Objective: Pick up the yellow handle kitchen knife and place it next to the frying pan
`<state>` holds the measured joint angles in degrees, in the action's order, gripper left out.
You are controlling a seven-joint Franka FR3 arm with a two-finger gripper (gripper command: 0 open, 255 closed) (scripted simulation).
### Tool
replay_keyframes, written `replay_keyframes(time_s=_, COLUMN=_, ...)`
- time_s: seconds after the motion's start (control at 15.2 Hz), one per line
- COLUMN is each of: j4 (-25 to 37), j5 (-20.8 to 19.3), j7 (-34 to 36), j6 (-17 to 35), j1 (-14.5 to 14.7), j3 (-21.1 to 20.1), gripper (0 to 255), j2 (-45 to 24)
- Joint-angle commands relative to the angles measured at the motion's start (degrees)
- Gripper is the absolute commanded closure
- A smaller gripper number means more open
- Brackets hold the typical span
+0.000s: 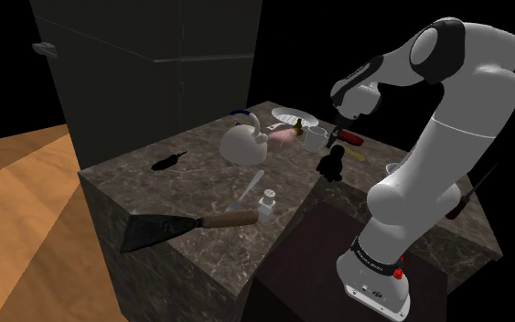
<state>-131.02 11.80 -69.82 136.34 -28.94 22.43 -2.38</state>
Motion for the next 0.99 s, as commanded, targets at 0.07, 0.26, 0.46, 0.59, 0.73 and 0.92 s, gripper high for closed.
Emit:
replay_keyframes(time_s=0.07, j4=0.76, j5=-1.24, j7=1.01, j6=-2.07, j1=0.01, j3=0.11, gripper=255, j2=1.5)
replay_keyframes(time_s=0.26, j4=1.67, j5=-2.36, j7=2.0, j6=-4.24, j1=0.01, j3=0.13, gripper=255, j2=2.95)
replay_keyframes(time_s=0.46, j4=2.71, j5=-3.34, j7=2.89, j6=-6.43, j1=-0.02, j3=0.11, gripper=255, j2=4.28)
replay_keyframes(time_s=0.59, j4=3.46, j5=-3.93, j7=3.44, j6=-7.9, j1=-0.03, j3=0.07, gripper=255, j2=5.11)
replay_keyframes(time_s=0.73, j4=4.27, j5=-4.45, j7=3.94, j6=-9.38, j1=-0.05, j3=0.03, gripper=255, j2=5.88)
replay_keyframes(time_s=0.92, j4=5.57, j5=-5.15, j7=4.64, j6=-11.61, j1=-0.08, j3=-0.06, gripper=255, j2=6.94)
